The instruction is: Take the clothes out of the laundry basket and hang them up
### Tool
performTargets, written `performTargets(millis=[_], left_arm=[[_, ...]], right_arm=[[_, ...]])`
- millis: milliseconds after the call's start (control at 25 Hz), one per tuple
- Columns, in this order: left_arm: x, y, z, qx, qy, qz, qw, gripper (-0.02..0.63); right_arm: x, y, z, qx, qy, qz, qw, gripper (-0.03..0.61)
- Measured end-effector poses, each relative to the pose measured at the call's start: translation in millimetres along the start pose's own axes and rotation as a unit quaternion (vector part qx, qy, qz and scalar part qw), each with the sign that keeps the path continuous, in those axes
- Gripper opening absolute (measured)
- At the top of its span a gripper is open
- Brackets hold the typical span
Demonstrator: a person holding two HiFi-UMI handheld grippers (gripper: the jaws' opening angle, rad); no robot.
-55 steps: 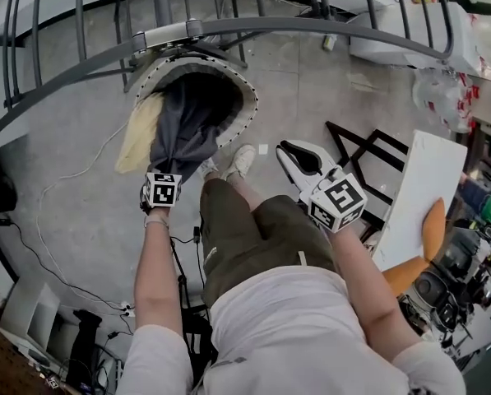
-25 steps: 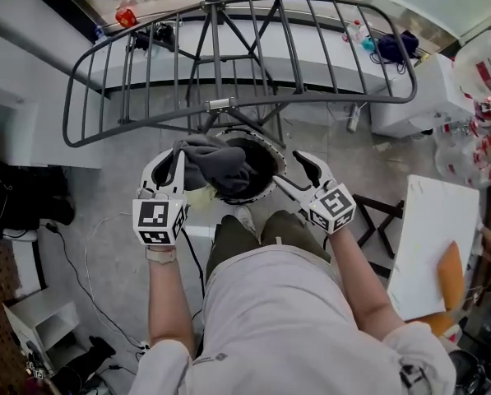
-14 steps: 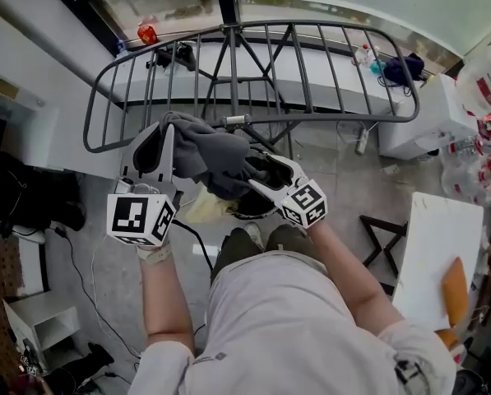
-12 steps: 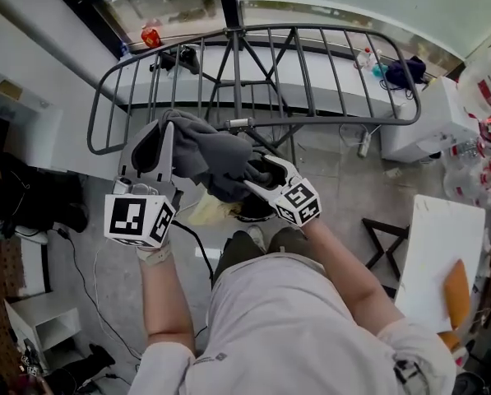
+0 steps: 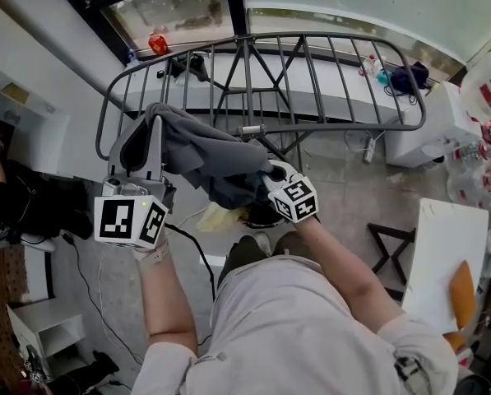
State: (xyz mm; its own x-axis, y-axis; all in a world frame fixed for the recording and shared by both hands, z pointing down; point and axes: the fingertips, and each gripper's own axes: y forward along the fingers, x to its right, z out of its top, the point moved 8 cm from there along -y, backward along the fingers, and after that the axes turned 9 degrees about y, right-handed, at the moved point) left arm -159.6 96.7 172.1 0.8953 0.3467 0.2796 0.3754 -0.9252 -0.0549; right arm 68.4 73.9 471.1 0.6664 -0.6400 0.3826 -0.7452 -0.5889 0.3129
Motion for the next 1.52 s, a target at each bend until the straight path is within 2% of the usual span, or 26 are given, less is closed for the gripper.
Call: performTargets(millis=[120,200,360,480,560,760,920,1040,1200,1520], left_arm=[[-18,-5,-17,0.000,-0.006,0.011,0.9999,0.018],[-27,-6,-33,0.005,-0.016,0.012,0.9998,0.018],[-34,6,-61,0.005,-0.032,0.001,0.9995,0.018],[-27,24,-69,0.010,-0.034,-0.014,0.9993,0.018],[-19,40,-70,0.013,-0.017,-0.023,0.9995,0.018],[1,91,-70,0.012,0.057,-0.029,0.9979,0.018],[12,152,-67,0.017,0.091,-0.019,0.9955,0.018],[22,202,-70,0.015,0.116,-0.006,0.9931,0.018],[27,274,-63,0.007,0.142,0.022,0.9896,0.018],[6,431,-15,0.004,0.202,0.075,0.9765,0.018]], right_arm=[[23,-37,21,0.047,0.034,-0.052,0.997,0.015],[33,-68,43,0.093,0.037,-0.088,0.991,0.014],[44,-127,104,0.178,-0.008,-0.151,0.972,0.014],[51,-160,148,0.204,-0.058,-0.190,0.959,0.014],[59,-178,175,0.226,-0.075,-0.210,0.948,0.014],[86,-203,237,0.288,-0.102,-0.242,0.921,0.014],[128,-200,285,0.309,-0.133,-0.265,0.904,0.014],[175,-183,311,0.301,-0.149,-0.280,0.900,0.014],[245,-157,355,0.293,-0.161,-0.271,0.903,0.014],[378,-99,494,0.301,-0.187,-0.233,0.906,0.014]])
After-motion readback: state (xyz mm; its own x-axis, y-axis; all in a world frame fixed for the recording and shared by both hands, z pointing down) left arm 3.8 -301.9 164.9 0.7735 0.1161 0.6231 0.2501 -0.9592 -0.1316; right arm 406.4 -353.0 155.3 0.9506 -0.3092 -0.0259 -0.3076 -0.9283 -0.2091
